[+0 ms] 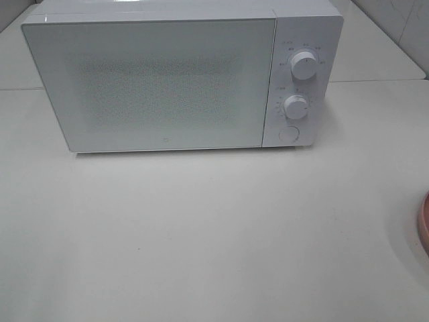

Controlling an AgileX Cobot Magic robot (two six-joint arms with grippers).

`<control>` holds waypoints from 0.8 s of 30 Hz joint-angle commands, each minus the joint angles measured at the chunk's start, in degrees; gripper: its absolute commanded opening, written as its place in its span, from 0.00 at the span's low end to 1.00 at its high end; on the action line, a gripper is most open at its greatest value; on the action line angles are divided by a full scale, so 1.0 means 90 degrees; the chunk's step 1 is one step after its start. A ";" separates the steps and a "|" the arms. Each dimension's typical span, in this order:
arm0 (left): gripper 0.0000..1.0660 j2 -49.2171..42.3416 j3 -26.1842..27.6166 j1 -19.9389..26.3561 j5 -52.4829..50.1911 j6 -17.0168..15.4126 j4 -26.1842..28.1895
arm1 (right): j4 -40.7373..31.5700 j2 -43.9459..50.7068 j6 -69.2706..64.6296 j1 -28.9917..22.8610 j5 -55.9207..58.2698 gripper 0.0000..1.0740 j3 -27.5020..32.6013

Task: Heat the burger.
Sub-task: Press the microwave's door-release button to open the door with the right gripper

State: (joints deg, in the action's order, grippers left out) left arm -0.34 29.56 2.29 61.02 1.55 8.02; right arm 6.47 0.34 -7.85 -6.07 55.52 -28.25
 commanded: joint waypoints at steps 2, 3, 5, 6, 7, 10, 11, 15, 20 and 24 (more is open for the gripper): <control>0.94 -0.0089 -0.0013 0.0032 0.0019 -0.0013 0.0038 | 0.0032 0.0172 0.0032 -0.0006 -0.0038 0.69 0.0006; 0.94 -0.0089 -0.0013 0.0032 0.0019 -0.0013 0.0038 | 0.0032 0.0172 0.0032 -0.0006 -0.0038 0.69 0.0006; 0.94 -0.0089 -0.0013 0.0032 0.0019 -0.0013 0.0038 | 0.0032 0.0172 0.0032 -0.0006 -0.0038 0.69 0.0006; 0.94 -0.0089 -0.0013 0.0032 0.0019 -0.0013 0.0038 | 0.0032 0.0172 0.0032 -0.0006 -0.0038 0.69 0.0006; 0.94 -0.0089 -0.0013 0.0032 0.0019 -0.0013 0.0038 | 0.0032 0.0172 0.0032 -0.0006 -0.0038 0.69 0.0006; 0.94 -0.0089 -0.0013 0.0032 0.0019 -0.0013 0.0038 | 0.0032 0.0172 0.0032 -0.0006 -0.0038 0.69 0.0006; 0.94 -0.0089 -0.0013 0.0032 0.0019 -0.0013 0.0038 | 0.0032 0.0172 0.0032 -0.0006 -0.0038 0.69 0.0006; 0.94 -0.0089 -0.0013 0.0032 0.0019 -0.0013 0.0038 | 0.0032 0.0146 0.0038 -0.0006 -0.0057 0.69 -0.0013; 0.94 -0.0089 -0.0013 0.0032 0.0019 -0.0013 0.0038 | 0.0045 -0.0312 0.0038 -0.0006 -0.0248 0.69 -0.0223; 0.94 -0.0089 -0.0013 0.0032 0.0019 -0.0013 0.0038 | 0.0216 -0.1044 0.0038 -0.0006 -0.0420 0.69 -0.0325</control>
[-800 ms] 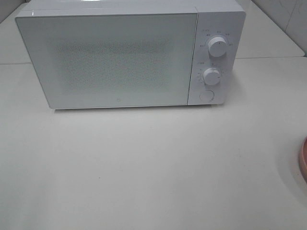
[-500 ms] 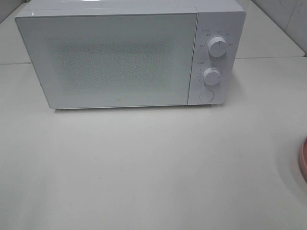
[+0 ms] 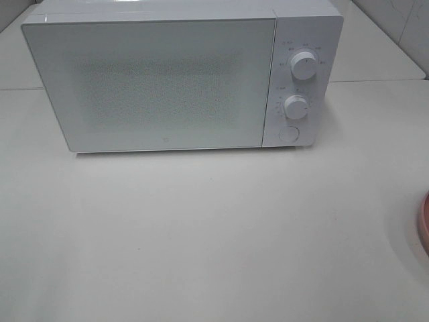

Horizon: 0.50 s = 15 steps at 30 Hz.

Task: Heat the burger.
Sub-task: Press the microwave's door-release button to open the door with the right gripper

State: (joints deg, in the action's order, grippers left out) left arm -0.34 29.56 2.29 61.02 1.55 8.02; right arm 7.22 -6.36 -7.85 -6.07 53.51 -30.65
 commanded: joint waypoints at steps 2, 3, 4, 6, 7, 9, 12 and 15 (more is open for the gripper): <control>0.94 -0.0089 -0.0013 0.0032 0.0019 -0.0013 0.0038 | 0.0166 -0.0439 0.0038 -0.0006 -0.0306 0.69 -0.0057; 0.94 -0.0089 -0.0013 0.0032 0.0019 -0.0013 0.0038 | 0.0172 -0.0694 0.0038 -0.0006 -0.0598 0.69 -0.0057; 0.94 -0.0089 -0.0013 0.0032 0.0019 -0.0013 0.0038 | 0.0172 -0.0694 0.0038 -0.0006 -0.0598 0.69 -0.0057; 0.94 -0.0089 -0.0013 0.0032 0.0019 -0.0013 0.0038 | 0.0172 -0.1089 0.0038 -0.0006 -0.1082 0.69 -0.0057; 0.94 -0.0089 -0.0013 0.0032 0.0019 -0.0013 0.0038 | 0.0172 -0.1089 0.0038 -0.0006 -0.1082 0.69 -0.0057; 0.94 -0.0089 -0.0013 0.0032 0.0019 -0.0013 0.0038 | 0.0172 -0.1451 0.0038 -0.0006 -0.1534 0.69 -0.0057; 0.94 -0.0089 -0.0013 0.0032 0.0019 -0.0013 0.0038 | 0.0210 -0.1814 0.0038 -0.0006 -0.1954 0.69 -0.0057; 0.94 -0.0089 -0.0013 0.0032 0.0019 -0.0013 0.0038 | 0.0261 -0.2063 0.0038 -0.0006 -0.2247 0.69 -0.0057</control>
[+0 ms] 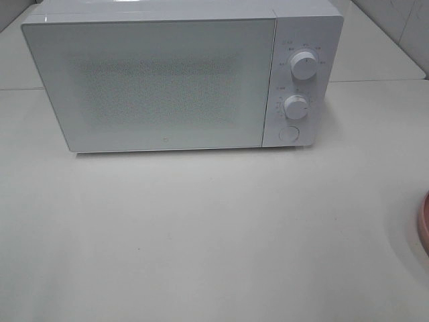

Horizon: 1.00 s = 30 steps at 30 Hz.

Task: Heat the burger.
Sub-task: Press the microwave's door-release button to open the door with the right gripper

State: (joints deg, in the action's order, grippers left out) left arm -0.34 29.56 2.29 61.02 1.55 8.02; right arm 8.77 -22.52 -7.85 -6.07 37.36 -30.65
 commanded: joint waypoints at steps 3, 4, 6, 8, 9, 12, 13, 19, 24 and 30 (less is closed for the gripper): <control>0.94 -0.0089 -0.0013 0.0032 0.0019 -0.0013 0.0038 | 0.0159 -0.0611 0.0038 -0.0006 -0.0828 0.69 -0.0057; 0.94 -0.0089 -0.0013 0.0032 0.0019 -0.0013 0.0038 | 0.0159 -0.0840 0.0038 -0.0006 -0.1044 0.69 -0.0057; 0.94 -0.0089 -0.0013 0.0032 0.0019 -0.0013 0.0038 | 0.0153 -0.0942 0.0038 -0.0006 -0.1146 0.69 -0.0057; 0.94 -0.0089 -0.0013 0.0032 0.0019 -0.0013 0.0038 | 0.0146 -0.1203 0.0038 -0.0006 -0.1350 0.69 -0.0057; 0.94 -0.0089 -0.0013 0.0032 0.0019 -0.0013 0.0038 | 0.0140 -0.1471 0.0038 -0.0006 -0.1553 0.69 -0.0057; 0.94 -0.0089 -0.0013 0.0032 0.0019 -0.0013 0.0038 | 0.0140 -0.1859 0.0038 -0.0006 -0.1878 0.69 -0.0057; 0.94 -0.0089 -0.0013 0.0032 0.0019 -0.0013 0.0038 | 0.0140 -0.1974 0.0038 -0.0006 -0.1980 0.69 -0.0057; 0.94 -0.0089 -0.0013 0.0032 0.0019 -0.0013 0.0038 | 0.0153 -0.2642 0.0038 -0.0006 -0.2566 0.69 -0.0038; 0.94 -0.0089 -0.0013 0.0032 0.0019 -0.0013 0.0038 | 0.0134 -0.3323 0.0038 -0.0006 -0.3864 0.69 0.0280; 0.94 -0.0089 -0.0013 0.0032 0.0019 -0.0013 0.0038 | 0.0134 -0.3578 0.0038 -0.0006 -0.4615 0.69 0.0535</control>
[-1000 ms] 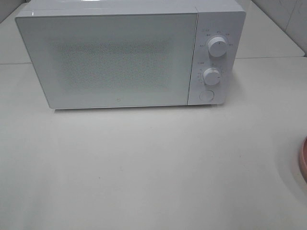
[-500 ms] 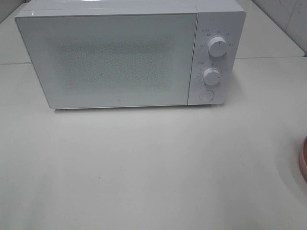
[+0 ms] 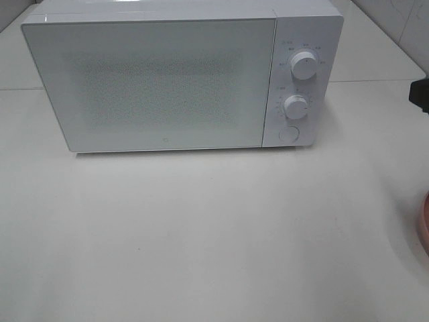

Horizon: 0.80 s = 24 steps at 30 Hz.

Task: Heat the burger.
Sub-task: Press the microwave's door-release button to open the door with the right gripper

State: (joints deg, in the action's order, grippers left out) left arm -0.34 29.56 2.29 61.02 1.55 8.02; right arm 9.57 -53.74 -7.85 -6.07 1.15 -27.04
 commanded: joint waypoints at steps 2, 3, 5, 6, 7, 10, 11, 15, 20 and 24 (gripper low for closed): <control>0.94 -0.0089 -0.0013 0.0032 0.0019 -0.0013 0.0038 | 0.0064 -0.0337 0.0038 -0.0006 -0.1426 0.69 0.0407; 0.94 -0.0089 -0.0013 0.0032 0.0019 -0.0013 0.0038 | 0.0064 -0.0337 0.0038 -0.0006 -0.1426 0.69 0.0407; 0.94 -0.0089 -0.0013 0.0032 0.0019 -0.0013 0.0038 | 0.0064 -0.0586 0.0045 -0.0006 -0.2101 0.69 0.0681; 0.94 -0.0089 -0.0013 0.0032 0.0019 -0.0013 0.0038 | 0.0064 -0.0586 0.0045 -0.0006 -0.2101 0.69 0.0681; 0.94 -0.0089 -0.0013 0.0032 0.0019 -0.0013 0.0038 | 0.0051 -0.0688 0.0070 -0.0006 -0.2336 0.69 0.0783; 0.94 -0.0089 -0.0013 0.0032 0.0019 -0.0013 0.0038 | 0.0032 -0.1159 0.0312 -0.0006 -0.2954 0.69 0.1038; 0.94 -0.0089 -0.0013 0.0032 0.0019 -0.0013 0.0038 | 0.0032 -0.1159 0.0312 -0.0006 -0.2954 0.69 0.1038; 0.94 -0.0089 -0.0013 0.0032 0.0019 -0.0013 0.0038 | -0.0401 -0.1738 0.0675 -0.0331 -0.3508 0.69 0.1063; 0.94 -0.0089 -0.0013 0.0032 0.0019 -0.0013 0.0038 | -0.1114 -0.2260 0.1356 -0.0891 -0.3718 0.69 0.1063; 0.94 -0.0089 -0.0013 0.0032 0.0019 -0.0013 0.0038 | -0.2050 -0.2788 0.2056 -0.1534 -0.4399 0.69 0.1063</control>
State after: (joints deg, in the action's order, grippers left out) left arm -0.34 29.56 2.29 61.02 1.55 8.02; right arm -4.64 -77.18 6.82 -17.42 -34.09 -17.42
